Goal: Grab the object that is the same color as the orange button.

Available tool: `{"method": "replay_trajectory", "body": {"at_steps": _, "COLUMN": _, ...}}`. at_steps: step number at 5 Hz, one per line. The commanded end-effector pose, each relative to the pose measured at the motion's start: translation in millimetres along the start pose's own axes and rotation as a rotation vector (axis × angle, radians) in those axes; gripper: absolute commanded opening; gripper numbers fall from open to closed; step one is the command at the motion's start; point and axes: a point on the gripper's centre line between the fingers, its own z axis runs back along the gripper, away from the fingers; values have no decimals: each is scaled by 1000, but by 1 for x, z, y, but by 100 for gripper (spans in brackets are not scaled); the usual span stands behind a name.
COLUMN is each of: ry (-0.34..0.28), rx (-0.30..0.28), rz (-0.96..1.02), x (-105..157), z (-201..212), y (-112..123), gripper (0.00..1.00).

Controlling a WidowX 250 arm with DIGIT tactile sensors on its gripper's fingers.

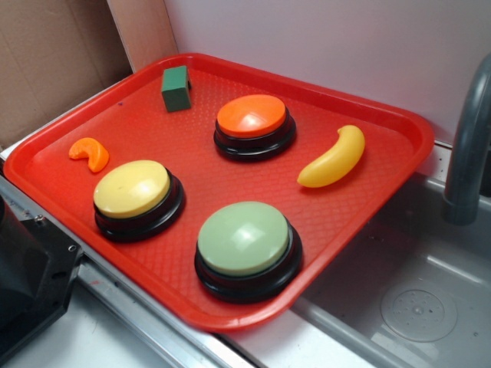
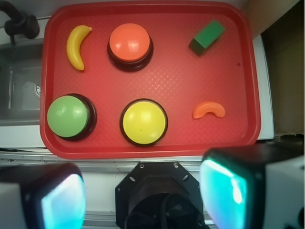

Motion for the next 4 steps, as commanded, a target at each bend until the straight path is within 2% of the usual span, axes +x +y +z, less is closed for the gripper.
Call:
{"method": "replay_trajectory", "body": {"at_steps": 1, "ry": 0, "rx": 0, "rz": 0, "x": 0, "z": 0, "y": 0, "gripper": 100}}
{"method": "replay_trajectory", "body": {"at_steps": 2, "ry": -32, "rx": 110, "rz": -98, "x": 22, "z": -6, "y": 38, "gripper": 100}}
{"method": "replay_trajectory", "body": {"at_steps": 4, "ry": -57, "rx": 218, "rz": -450, "x": 59, "z": -15, "y": 90, "gripper": 100}}
